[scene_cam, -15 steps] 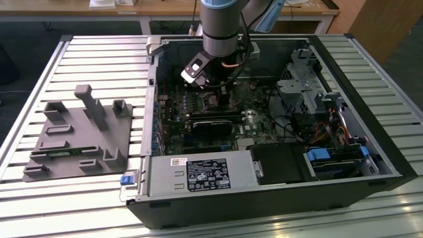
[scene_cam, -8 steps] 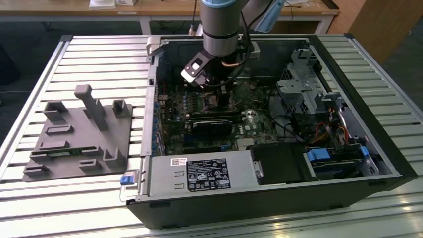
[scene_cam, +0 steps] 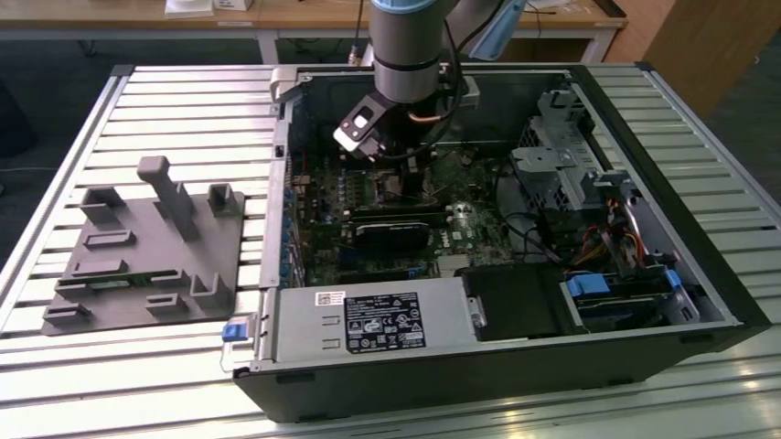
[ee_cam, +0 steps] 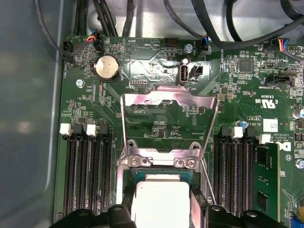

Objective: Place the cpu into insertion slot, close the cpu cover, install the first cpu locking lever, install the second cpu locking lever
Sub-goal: 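Place the cpu into insertion slot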

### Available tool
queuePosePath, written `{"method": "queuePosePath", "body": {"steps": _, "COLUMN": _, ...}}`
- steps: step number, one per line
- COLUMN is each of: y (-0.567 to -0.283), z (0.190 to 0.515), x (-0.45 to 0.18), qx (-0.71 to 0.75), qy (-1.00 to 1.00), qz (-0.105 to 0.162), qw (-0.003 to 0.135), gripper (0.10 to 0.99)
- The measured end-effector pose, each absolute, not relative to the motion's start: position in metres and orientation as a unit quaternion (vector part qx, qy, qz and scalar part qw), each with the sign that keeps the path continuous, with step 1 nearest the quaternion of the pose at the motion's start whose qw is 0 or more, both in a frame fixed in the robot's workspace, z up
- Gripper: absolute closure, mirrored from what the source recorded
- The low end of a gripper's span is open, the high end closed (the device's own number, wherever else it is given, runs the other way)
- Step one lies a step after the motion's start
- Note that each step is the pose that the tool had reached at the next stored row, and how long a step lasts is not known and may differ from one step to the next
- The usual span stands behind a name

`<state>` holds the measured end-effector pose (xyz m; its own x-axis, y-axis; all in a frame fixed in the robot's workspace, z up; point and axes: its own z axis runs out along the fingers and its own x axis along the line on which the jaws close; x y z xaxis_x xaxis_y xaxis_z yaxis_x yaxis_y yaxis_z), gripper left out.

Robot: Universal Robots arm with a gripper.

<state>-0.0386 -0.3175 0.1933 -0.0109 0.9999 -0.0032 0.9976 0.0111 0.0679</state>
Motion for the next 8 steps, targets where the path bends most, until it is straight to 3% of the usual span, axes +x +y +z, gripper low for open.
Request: {"method": "queuePosePath", "body": {"steps": 8, "y": -0.3172, "z": 0.1932, "x": -0.0392, "qx": 0.703, "qy": 0.711, "qz": 0.023, "qw": 0.025, "gripper": 0.549}}
